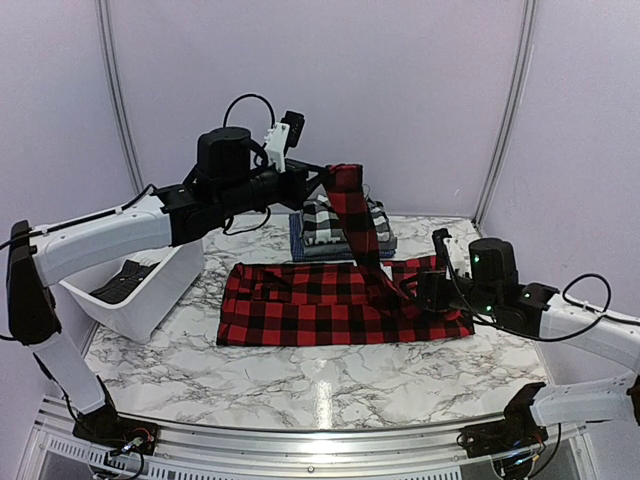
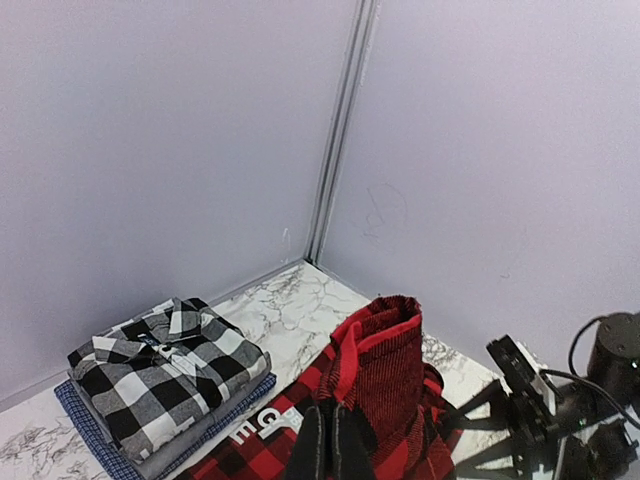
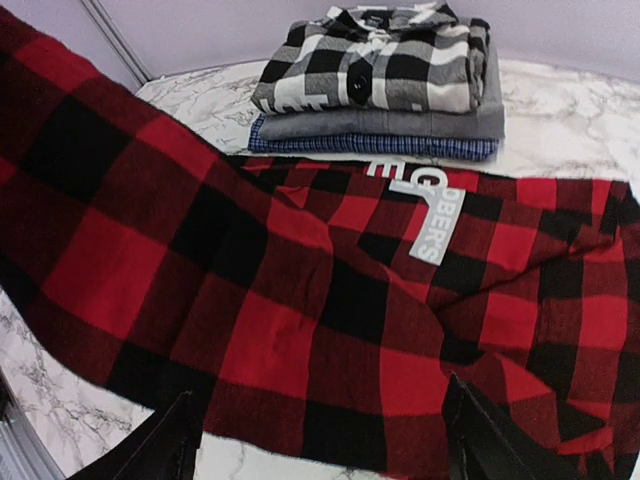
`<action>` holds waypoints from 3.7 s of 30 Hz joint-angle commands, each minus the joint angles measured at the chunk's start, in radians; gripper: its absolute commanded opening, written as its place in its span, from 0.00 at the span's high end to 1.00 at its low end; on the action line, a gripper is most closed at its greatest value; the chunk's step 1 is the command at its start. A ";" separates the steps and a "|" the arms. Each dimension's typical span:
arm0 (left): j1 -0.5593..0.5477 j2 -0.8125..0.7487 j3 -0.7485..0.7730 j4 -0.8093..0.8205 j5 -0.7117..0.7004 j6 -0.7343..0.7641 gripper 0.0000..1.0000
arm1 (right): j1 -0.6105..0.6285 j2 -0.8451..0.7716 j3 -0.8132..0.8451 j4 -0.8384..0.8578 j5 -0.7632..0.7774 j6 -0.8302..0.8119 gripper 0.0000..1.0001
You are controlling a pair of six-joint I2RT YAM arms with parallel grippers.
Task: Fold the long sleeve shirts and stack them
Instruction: Smooth out the rectangle-folded shirt at the center of the board.
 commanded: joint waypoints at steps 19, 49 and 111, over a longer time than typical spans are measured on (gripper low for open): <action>0.016 0.303 0.317 0.104 -0.234 -0.160 1.00 | 0.004 -0.070 -0.159 0.123 -0.158 0.230 0.74; 0.059 0.310 0.286 0.137 -0.102 -0.252 1.00 | -0.209 0.582 0.093 0.374 0.011 0.354 0.76; 0.192 0.120 -0.107 0.135 0.455 -0.186 1.00 | -0.153 0.569 0.258 0.137 0.417 -0.100 0.96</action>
